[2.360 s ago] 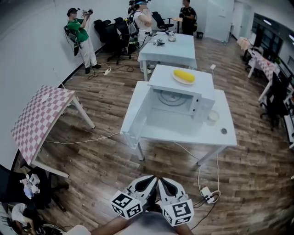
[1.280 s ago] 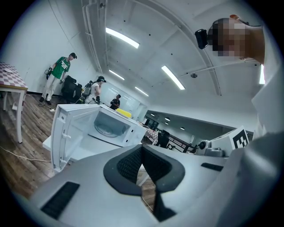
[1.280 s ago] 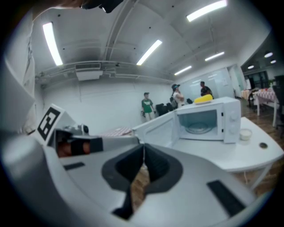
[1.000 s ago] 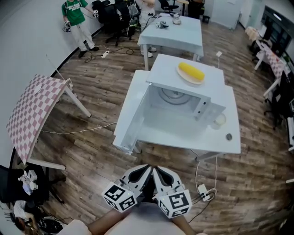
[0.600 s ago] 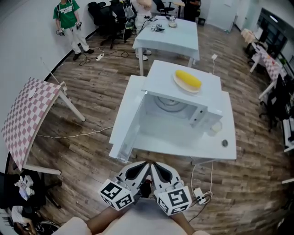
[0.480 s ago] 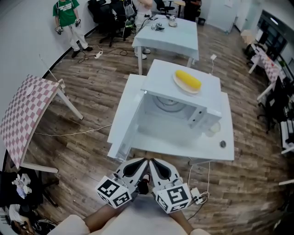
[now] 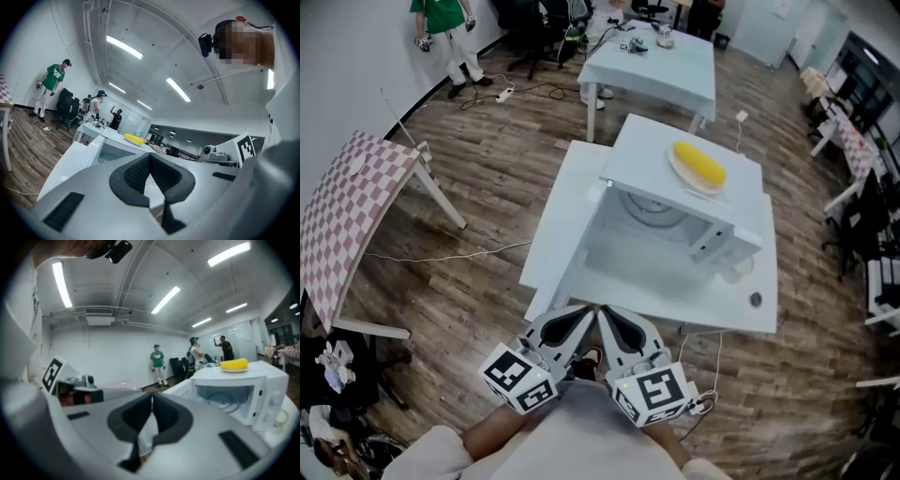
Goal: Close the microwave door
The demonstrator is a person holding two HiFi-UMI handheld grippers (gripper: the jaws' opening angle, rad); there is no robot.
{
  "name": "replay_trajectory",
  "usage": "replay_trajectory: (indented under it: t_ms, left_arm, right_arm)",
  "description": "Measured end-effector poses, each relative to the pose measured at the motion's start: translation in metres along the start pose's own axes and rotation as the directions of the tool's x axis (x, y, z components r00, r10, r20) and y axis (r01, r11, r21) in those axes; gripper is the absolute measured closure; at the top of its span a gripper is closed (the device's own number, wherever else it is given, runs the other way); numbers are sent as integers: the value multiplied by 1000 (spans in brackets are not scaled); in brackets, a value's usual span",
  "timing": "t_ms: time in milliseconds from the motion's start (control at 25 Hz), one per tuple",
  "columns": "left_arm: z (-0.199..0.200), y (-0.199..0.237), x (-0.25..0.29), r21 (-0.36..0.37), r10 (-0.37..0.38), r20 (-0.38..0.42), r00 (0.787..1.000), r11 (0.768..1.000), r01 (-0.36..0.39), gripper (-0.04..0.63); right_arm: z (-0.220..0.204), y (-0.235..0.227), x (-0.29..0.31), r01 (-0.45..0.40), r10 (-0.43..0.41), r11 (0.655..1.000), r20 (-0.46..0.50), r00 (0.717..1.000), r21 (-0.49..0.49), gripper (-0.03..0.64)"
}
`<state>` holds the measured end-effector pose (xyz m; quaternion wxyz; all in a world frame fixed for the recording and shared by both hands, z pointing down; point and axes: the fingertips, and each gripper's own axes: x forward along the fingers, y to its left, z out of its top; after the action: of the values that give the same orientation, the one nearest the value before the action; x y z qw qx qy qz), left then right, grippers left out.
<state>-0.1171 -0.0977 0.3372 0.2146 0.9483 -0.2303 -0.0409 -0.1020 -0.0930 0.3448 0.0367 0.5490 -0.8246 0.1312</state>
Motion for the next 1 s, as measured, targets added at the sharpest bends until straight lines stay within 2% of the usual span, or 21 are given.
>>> replay_trajectory:
  t_ms: [280,480,720,1000]
  left_arm:
    - [15,16,-1,35,-15,26,1000,999,14,577]
    - [22,29,-12,40,14,33,999,999,-15,577]
    - [39,33,-26,34,82,86,993,996,-85,577]
    - [44,53,-47,10,201,120,972,979,-204,577]
  right_arm:
    - [12,3,20,1,0,999,18,1000,-42,594]
    - [15,16,36,-34,34,998,-2,999,-58,594]
    - [21,29,47,-135,135,988,-2,991,-72,594]
    - [21,38,56,-213,212,975,-28,977,-66,594]
